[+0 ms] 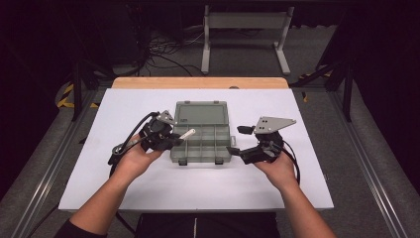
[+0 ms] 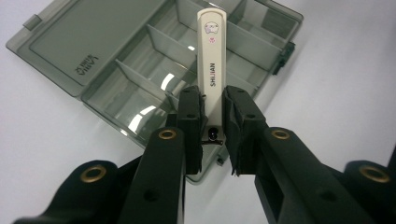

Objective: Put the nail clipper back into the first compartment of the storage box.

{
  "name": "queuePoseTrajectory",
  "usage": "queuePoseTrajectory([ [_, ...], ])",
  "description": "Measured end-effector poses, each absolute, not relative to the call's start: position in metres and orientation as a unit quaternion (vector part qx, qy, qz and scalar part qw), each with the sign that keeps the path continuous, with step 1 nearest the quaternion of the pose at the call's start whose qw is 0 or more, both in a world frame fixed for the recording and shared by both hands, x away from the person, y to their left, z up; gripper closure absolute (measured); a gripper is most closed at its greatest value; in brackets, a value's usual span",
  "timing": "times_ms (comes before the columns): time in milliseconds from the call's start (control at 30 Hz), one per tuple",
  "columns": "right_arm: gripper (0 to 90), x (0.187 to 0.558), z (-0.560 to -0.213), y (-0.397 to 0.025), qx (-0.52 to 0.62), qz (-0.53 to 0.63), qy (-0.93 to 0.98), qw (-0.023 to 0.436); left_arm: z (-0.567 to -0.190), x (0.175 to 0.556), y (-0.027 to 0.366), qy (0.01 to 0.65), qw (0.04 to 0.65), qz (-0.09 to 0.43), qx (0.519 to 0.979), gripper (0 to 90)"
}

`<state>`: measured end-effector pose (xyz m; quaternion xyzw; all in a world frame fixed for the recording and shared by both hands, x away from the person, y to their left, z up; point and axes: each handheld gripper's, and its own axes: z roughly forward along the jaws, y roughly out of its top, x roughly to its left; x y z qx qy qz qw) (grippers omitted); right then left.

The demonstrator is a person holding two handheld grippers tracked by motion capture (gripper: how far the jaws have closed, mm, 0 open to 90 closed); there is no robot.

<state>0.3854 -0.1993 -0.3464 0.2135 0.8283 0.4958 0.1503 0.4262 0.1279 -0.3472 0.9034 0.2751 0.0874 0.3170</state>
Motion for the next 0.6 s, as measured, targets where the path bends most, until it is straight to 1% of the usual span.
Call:
queuePoseTrajectory([
  [233, 22.0, 0.386, -0.346, -0.200, 0.215, 0.496, 0.828, 0.149, -0.348, 0.441, 0.129, 0.293, 0.324, 0.083, 0.896, 77.5],
  [533, 22.0, 0.386, -0.346, -0.200, 0.216, 0.496, 0.828, 0.148, -0.351, 0.454, 0.129, 0.308, 0.316, 0.094, 0.892, 77.5],
  [600, 22.0, 0.386, -0.347, -0.200, 0.216, 0.495, 0.829, 0.147, -0.353, 0.458, 0.127, 0.312, 0.307, 0.107, 0.893, 77.5],
])
